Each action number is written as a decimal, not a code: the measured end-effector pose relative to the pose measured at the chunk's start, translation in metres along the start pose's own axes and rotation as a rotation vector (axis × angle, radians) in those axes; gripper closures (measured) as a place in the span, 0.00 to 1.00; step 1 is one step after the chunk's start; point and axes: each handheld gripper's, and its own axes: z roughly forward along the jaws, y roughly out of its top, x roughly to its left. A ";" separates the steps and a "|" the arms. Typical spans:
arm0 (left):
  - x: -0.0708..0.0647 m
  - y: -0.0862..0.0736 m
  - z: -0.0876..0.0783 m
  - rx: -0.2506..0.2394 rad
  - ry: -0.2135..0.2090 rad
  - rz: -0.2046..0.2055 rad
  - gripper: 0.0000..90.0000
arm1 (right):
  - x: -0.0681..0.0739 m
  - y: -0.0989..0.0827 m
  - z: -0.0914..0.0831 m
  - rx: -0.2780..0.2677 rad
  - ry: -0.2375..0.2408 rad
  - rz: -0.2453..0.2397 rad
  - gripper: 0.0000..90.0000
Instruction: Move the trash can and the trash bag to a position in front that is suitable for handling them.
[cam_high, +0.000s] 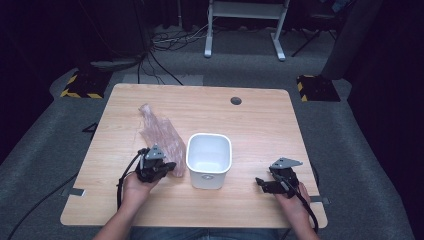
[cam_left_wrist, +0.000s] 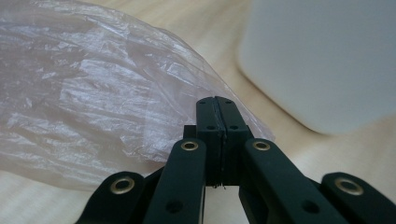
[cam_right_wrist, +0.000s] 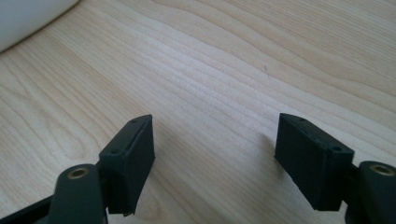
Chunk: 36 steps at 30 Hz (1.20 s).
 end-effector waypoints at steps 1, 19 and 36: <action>-0.007 -0.002 -0.001 0.002 -0.016 0.000 0.98 | 0.000 0.001 0.001 0.000 0.000 0.000 0.32; 0.038 0.017 -0.015 -0.098 0.195 -0.166 0.35 | -0.005 -0.009 0.005 -0.102 -0.010 0.012 0.26; 0.084 0.021 0.032 0.020 0.172 -0.290 0.21 | -0.002 -0.008 0.006 -0.102 -0.035 0.030 0.25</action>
